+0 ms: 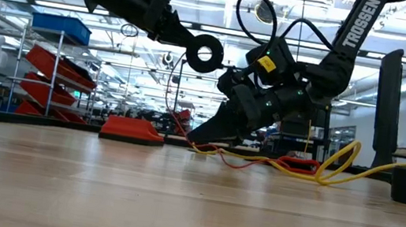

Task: Coil cords
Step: Coil the red wire onto spool

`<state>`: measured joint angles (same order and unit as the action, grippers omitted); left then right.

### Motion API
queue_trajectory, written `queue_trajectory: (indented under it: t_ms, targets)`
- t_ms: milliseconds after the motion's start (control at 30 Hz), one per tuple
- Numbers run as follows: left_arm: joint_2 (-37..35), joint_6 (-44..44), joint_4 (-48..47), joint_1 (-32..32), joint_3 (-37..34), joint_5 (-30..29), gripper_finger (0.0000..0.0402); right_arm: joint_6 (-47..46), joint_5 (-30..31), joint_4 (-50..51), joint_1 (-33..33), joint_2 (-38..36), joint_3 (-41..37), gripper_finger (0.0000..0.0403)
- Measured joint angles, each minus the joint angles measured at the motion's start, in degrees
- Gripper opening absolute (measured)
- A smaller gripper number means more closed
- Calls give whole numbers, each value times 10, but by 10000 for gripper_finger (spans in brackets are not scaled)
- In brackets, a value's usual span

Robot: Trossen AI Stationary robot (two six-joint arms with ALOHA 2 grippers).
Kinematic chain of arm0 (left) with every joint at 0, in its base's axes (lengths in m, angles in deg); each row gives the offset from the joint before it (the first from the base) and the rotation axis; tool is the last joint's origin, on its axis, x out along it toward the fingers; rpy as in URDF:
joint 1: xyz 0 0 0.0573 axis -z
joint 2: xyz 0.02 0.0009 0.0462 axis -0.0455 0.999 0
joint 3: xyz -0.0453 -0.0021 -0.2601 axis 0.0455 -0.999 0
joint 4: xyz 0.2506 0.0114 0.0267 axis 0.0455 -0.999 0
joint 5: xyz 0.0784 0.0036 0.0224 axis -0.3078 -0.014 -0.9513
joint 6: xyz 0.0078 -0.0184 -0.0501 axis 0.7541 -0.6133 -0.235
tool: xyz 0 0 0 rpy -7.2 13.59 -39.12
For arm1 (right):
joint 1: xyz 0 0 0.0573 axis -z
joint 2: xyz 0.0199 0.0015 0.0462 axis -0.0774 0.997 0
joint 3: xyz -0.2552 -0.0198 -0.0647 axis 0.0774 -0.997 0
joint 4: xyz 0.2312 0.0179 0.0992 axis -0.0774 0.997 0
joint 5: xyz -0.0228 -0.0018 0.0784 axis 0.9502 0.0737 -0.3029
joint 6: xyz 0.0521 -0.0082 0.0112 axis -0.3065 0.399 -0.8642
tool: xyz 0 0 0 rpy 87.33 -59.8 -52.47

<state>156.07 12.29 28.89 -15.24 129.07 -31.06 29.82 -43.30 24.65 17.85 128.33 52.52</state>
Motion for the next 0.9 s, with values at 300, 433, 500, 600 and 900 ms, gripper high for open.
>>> queue_trajectory:
  t_ms: [300, 433, 500, 600, 900]
  targets:
    - [0, 0, 17, 7, 0, 0, 6, 3, 5, -10, -3, 1, 0, 32]
    - [0, 0, 38, 13, 0, 0, 6, 6, 9, -13, -4, 1, 0, 32]
    - [0, 0, 39, 15, 0, 0, 6, 7, 9, -13, -4, 1, 0, 32]
    - [0, -1, 39, 15, 0, 0, 6, 7, 24, -13, -4, 1, 0, 32]
    - [0, -13, 43, 15, 0, 0, 6, 35, 83, -2, -4, 1, 0, 31]
